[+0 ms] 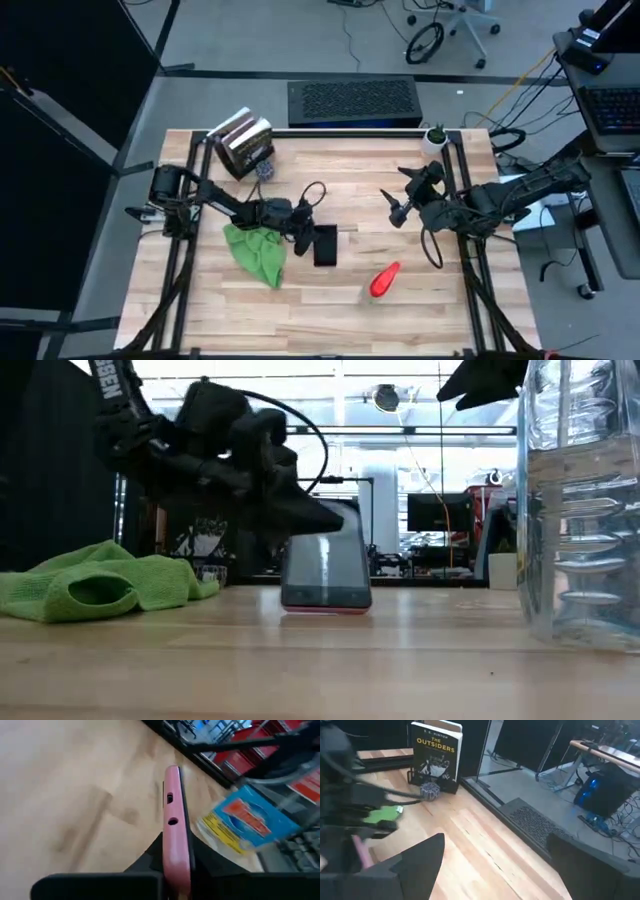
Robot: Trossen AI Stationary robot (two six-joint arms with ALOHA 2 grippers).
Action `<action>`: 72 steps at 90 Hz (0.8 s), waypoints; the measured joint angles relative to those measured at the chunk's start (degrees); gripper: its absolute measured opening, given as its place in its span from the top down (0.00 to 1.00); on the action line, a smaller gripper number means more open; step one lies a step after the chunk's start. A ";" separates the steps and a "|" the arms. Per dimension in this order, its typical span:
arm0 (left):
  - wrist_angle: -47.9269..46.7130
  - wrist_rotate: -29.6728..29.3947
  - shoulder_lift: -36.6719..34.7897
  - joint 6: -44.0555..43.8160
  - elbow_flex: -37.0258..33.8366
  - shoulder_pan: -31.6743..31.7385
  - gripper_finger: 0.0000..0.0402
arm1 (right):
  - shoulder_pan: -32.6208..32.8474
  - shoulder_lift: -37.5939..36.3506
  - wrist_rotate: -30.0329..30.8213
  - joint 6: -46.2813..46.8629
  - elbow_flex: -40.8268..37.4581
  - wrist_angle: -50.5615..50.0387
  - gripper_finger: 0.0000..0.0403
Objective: Apply microfiber cloth
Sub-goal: Spray the front of the pink cellphone with the red spray bottle
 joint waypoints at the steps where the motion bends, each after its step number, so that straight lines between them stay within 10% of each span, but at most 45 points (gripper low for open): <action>1: 0.19 -0.34 0.00 -0.24 -0.15 -0.33 0.96 | 0.00 0.00 0.00 -0.05 0.00 0.00 0.16; 72: 0.18 -7.63 0.35 -0.01 -0.96 -4.63 0.75 | 0.17 0.02 -5.60 0.17 0.00 0.02 0.16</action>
